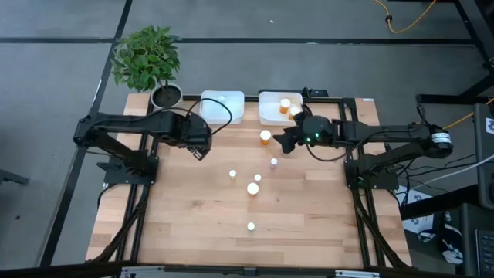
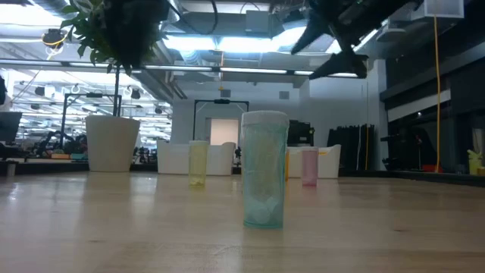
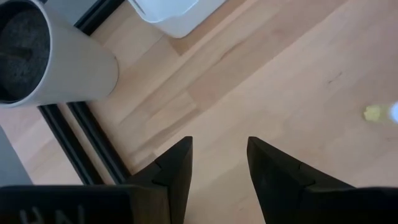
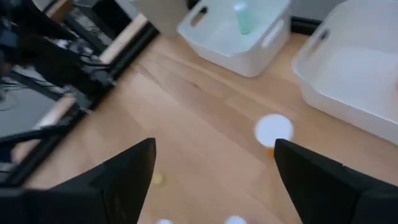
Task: Pick and place medicine bottles into bin by pill shape (circle, oval)
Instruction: Put the top orange capsule bottle into the right white bin
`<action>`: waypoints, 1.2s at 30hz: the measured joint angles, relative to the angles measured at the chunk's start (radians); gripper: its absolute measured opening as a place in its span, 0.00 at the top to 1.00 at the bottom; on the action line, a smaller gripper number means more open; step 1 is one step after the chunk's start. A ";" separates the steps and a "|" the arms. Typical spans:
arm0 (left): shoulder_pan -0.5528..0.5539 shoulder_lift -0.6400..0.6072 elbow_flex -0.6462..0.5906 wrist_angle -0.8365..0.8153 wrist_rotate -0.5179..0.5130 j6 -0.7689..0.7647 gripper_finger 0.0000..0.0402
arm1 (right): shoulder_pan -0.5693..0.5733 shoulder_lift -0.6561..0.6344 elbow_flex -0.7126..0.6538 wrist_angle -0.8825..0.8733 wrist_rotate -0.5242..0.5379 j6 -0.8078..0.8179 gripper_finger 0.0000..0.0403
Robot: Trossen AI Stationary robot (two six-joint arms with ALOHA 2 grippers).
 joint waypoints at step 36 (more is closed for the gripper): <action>-0.064 -0.006 0.000 0.002 -0.015 -0.046 0.64 | -0.182 0.703 0.463 -0.424 -0.178 -0.192 0.19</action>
